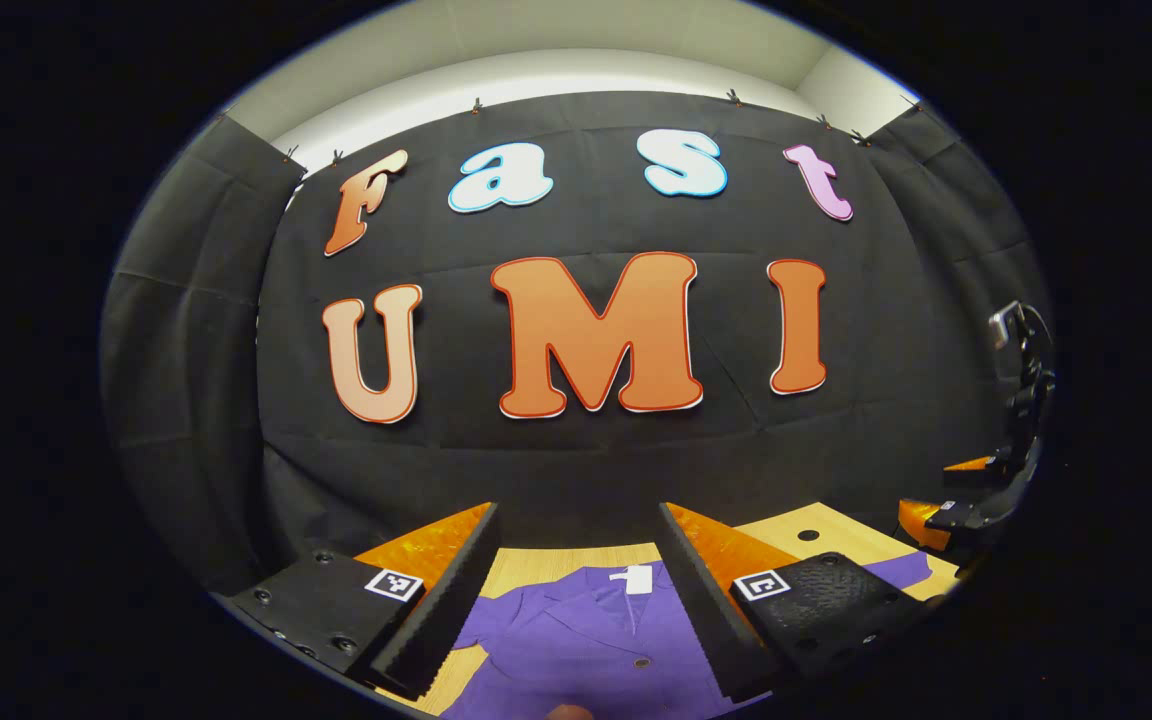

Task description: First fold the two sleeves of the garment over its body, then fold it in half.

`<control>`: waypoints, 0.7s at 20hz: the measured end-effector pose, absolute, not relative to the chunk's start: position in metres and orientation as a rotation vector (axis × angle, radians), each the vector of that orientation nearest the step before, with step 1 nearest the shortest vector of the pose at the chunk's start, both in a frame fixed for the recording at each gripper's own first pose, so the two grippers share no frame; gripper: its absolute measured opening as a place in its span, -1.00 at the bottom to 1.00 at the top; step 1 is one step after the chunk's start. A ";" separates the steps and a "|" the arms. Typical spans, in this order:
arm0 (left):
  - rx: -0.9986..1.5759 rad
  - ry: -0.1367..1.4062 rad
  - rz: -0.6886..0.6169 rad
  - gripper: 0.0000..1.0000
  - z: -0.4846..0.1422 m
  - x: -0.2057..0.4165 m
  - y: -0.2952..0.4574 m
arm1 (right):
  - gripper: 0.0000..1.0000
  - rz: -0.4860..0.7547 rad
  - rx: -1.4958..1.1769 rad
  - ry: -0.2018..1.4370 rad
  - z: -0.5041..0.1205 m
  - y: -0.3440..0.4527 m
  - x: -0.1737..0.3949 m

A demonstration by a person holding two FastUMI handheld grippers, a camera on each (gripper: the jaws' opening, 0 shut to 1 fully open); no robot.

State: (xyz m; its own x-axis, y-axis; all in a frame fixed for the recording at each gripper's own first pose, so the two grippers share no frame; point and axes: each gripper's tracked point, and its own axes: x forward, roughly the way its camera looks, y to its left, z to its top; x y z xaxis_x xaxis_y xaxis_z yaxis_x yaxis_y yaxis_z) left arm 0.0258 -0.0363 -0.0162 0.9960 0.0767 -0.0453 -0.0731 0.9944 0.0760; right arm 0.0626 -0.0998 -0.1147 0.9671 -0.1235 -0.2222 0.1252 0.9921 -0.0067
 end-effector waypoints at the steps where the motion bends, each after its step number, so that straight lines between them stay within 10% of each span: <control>1: 0.079 0.048 0.077 0.94 -0.015 0.025 -0.039 | 0.92 -0.135 0.014 0.256 -0.128 -0.109 0.063; 14: 0.110 0.104 0.130 1.00 -0.026 0.012 -0.071 | 0.93 -0.267 0.182 0.635 -0.264 -0.216 0.063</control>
State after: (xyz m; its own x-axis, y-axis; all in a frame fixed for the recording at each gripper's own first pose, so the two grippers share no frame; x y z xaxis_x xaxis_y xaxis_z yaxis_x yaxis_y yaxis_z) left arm 0.0117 -0.0715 -0.0263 0.9863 0.1346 -0.0958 -0.1232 0.9856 0.1161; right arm 0.0635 -0.2163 -0.2637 0.7726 -0.1902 -0.6058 0.3006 0.9499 0.0852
